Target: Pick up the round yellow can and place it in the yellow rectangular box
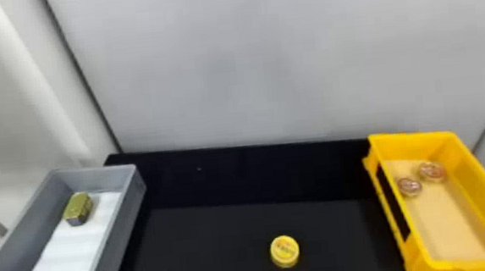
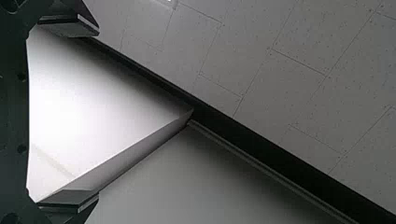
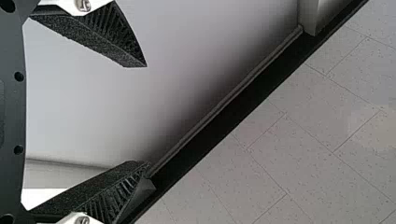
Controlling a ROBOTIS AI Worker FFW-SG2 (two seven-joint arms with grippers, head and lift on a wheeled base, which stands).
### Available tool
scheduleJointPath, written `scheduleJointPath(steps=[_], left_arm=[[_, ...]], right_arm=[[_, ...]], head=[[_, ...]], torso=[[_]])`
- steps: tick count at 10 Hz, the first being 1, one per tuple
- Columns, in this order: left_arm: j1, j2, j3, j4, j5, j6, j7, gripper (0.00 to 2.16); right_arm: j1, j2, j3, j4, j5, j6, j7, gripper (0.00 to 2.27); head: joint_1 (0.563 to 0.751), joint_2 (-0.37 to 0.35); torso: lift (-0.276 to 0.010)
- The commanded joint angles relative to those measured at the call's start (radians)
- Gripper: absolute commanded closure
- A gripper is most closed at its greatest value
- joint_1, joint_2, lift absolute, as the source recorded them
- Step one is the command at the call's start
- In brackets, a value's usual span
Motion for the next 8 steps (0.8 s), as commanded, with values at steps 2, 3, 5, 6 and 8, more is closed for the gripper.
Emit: scheduleJointPath(steps=[2,3,5,6,8], left_arm=[[0.001,0.000,0.003,0.000,-0.001,0.003,0.001,0.06],[-0.002,0.002,0.000,0.000,-0.001,0.001,0.001,0.06],[-0.008,0.005,-0.012,0.002,-0.001,0.003,0.001,0.06],[-0.011,0.003,-0.016,0.002,-0.001,0.001,0.001,0.06],[-0.008,0.003,-0.019,0.003,-0.001,0.001,0.001,0.06]], right_arm=[[-0.002,0.000,0.001,0.000,-0.009,-0.001,-0.005,0.00],[-0.001,0.000,0.001,0.000,-0.010,0.004,-0.008,0.00],[0.038,0.011,-0.025,0.005,-0.187,0.119,-0.109,0.02],[0.074,0.040,-0.080,0.032,-0.383,0.192,-0.181,0.04],[0.142,0.141,-0.240,0.118,-0.773,0.340,-0.261,0.08]], head=[[0.663,0.054],[0.663,0.054],[0.663,0.054],[0.663,0.054],[0.663,0.054]], torso=[[-0.010],[-0.010],[-0.010],[-0.010],[-0.010]])
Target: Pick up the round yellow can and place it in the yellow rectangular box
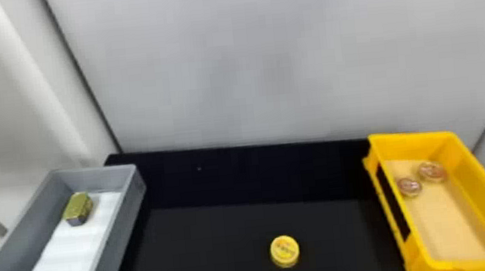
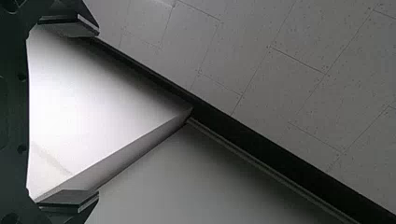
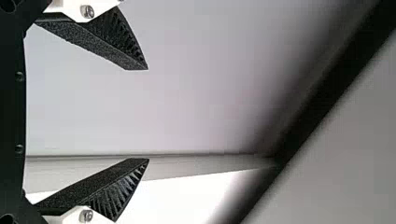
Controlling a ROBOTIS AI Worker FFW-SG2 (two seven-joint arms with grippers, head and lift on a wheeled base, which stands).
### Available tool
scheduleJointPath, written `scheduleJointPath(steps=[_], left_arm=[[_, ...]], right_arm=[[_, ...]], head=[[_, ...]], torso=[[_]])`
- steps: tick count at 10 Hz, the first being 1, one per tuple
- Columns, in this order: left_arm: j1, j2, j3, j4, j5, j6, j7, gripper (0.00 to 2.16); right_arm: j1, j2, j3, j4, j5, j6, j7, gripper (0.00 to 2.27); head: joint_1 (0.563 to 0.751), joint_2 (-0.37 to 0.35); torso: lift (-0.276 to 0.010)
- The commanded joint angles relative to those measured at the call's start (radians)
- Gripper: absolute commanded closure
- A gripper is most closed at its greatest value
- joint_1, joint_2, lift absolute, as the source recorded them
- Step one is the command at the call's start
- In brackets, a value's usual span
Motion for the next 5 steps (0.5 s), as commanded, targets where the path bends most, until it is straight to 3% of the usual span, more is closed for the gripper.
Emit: scheduleJointPath(steps=[1,2,3,4,5], left_arm=[[0.001,0.001,-0.004,0.001,0.002,0.001,0.000,0.06],[0.001,0.001,-0.007,0.001,0.002,0.001,-0.001,0.06],[-0.001,0.001,-0.008,0.001,0.002,0.003,-0.001,0.06],[-0.005,0.001,-0.018,0.004,0.002,0.006,-0.001,0.06],[-0.005,0.001,-0.022,0.006,0.002,0.007,-0.003,0.06]], right_arm=[[0.067,0.098,-0.177,0.103,-0.444,0.222,-0.040,0.08],[0.076,0.080,-0.214,0.178,-0.636,0.326,-0.035,0.09],[0.086,0.026,-0.206,0.271,-0.794,0.392,0.000,0.09],[0.099,-0.037,-0.163,0.360,-0.863,0.397,0.092,0.09],[0.101,-0.071,-0.117,0.452,-0.876,0.404,0.207,0.09]], head=[[0.663,0.054],[0.663,0.054],[0.663,0.054],[0.663,0.054],[0.663,0.054]], torso=[[-0.010],[-0.010],[-0.010],[-0.010],[-0.010]])
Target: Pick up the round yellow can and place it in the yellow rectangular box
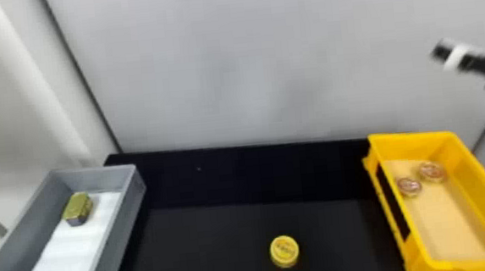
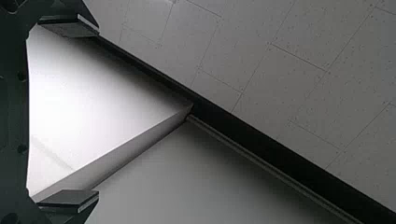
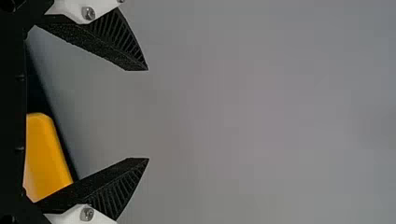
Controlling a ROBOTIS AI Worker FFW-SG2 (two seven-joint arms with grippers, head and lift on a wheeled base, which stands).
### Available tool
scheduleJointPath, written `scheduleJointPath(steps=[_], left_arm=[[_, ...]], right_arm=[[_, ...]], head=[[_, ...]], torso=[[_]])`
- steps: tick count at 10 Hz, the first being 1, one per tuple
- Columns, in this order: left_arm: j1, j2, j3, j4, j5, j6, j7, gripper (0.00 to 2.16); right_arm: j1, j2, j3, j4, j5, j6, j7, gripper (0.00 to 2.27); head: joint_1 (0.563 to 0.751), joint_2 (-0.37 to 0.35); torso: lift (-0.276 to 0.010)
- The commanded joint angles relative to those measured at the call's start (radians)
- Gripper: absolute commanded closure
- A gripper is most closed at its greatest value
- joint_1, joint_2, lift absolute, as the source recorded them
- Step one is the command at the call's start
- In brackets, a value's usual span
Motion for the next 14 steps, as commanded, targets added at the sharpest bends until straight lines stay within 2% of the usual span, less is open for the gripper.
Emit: scheduleJointPath(steps=[1,2,5,6,7,8,9,10,11,12,14], left_arm=[[-0.007,0.000,-0.016,0.004,0.000,0.004,-0.001,0.06],[-0.019,-0.003,-0.034,0.012,0.000,0.003,-0.001,0.06],[-0.026,-0.014,-0.056,0.024,0.000,0.001,-0.001,0.06],[-0.027,-0.020,-0.062,0.029,0.000,-0.003,-0.001,0.06],[-0.029,-0.029,-0.063,0.035,0.000,-0.009,-0.001,0.06],[-0.032,-0.031,-0.071,0.039,0.000,-0.011,-0.001,0.06],[-0.033,-0.031,-0.079,0.041,0.000,-0.011,-0.001,0.06],[-0.033,-0.037,-0.080,0.044,0.000,-0.014,-0.001,0.06],[-0.032,-0.040,-0.080,0.046,0.000,-0.015,-0.002,0.06],[-0.032,-0.040,-0.082,0.047,0.000,-0.017,-0.004,0.06],[-0.035,-0.040,-0.085,0.050,0.000,-0.023,-0.005,0.06]], right_arm=[[0.005,-0.070,0.082,0.204,-0.045,0.061,0.206,0.08],[0.002,-0.063,0.097,0.256,-0.011,0.114,0.311,0.07],[-0.041,-0.056,0.226,0.408,0.081,0.151,0.506,0.07],[-0.058,-0.050,0.283,0.466,0.141,0.151,0.601,0.07],[-0.080,-0.038,0.346,0.520,0.256,0.143,0.743,0.07],[-0.103,-0.009,0.403,0.558,0.451,0.128,0.914,0.07],[-0.122,0.046,0.432,0.597,0.725,0.102,1.136,0.07],[-0.130,0.123,0.419,0.624,1.029,0.067,1.320,0.07],[-0.129,0.201,0.386,0.650,1.233,0.013,1.422,0.07],[-0.133,0.232,0.387,0.702,1.256,-0.030,1.431,0.07],[-0.147,0.235,0.467,0.791,1.253,-0.108,1.402,0.07]], head=[[0.663,0.054],[0.663,0.054],[0.663,0.054],[0.663,0.054],[0.663,0.054],[0.663,0.054],[0.663,0.054],[0.663,0.054],[0.663,0.054],[0.663,0.054],[0.663,0.054]], torso=[[-0.010],[-0.010],[-0.010],[-0.010],[-0.010],[-0.010],[-0.010],[-0.010],[-0.010],[-0.010],[-0.010]])
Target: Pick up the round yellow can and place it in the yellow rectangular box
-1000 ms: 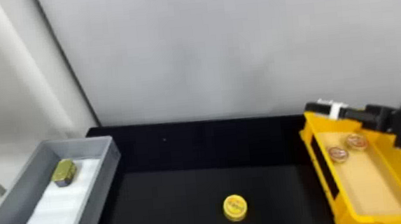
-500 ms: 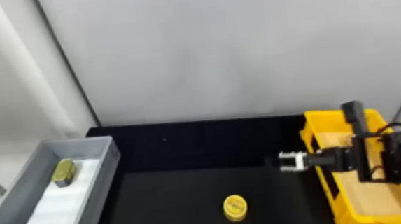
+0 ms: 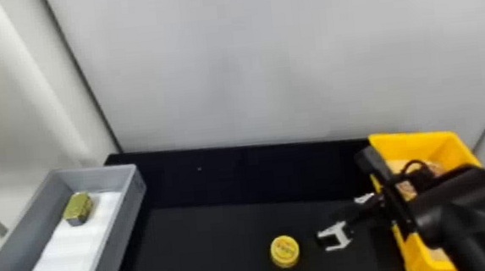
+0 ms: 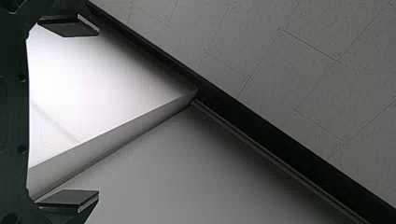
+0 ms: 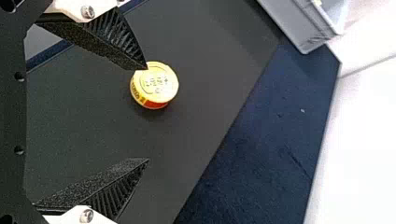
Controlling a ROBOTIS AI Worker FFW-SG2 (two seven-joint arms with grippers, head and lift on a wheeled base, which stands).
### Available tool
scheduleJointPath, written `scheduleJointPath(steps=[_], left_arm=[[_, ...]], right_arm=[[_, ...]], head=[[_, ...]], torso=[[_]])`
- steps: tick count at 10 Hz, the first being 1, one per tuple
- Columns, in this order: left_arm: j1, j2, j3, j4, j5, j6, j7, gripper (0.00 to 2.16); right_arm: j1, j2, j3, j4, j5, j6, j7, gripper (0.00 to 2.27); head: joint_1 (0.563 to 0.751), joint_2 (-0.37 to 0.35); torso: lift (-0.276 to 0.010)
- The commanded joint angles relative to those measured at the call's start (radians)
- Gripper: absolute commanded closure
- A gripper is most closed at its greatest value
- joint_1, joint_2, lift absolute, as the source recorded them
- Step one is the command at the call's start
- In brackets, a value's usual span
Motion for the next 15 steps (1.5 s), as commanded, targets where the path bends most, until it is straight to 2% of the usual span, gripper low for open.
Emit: scheduleJointPath(steps=[1,2,4,7,15], left_arm=[[-0.001,0.000,-0.002,0.002,0.002,-0.004,-0.002,0.06],[0.001,0.001,-0.002,0.002,0.002,-0.005,-0.003,0.06],[-0.002,0.001,-0.003,0.003,0.002,-0.010,-0.008,0.06],[-0.011,0.001,-0.012,0.008,0.002,-0.010,-0.010,0.06],[-0.034,-0.009,-0.039,0.020,0.002,-0.012,-0.010,0.06]], right_arm=[[-0.020,0.026,0.050,0.119,-0.026,-0.083,-0.036,0.07],[-0.032,0.048,0.047,0.168,-0.046,-0.106,-0.058,0.07],[-0.060,0.063,0.067,0.246,-0.077,-0.159,-0.092,0.07],[-0.076,0.066,0.104,0.287,-0.101,-0.191,-0.130,0.07],[-0.092,0.068,0.155,0.321,-0.134,-0.219,-0.141,0.07]], head=[[0.663,0.054],[0.663,0.054],[0.663,0.054],[0.663,0.054],[0.663,0.054]], torso=[[-0.010],[-0.010],[-0.010],[-0.010],[-0.010]])
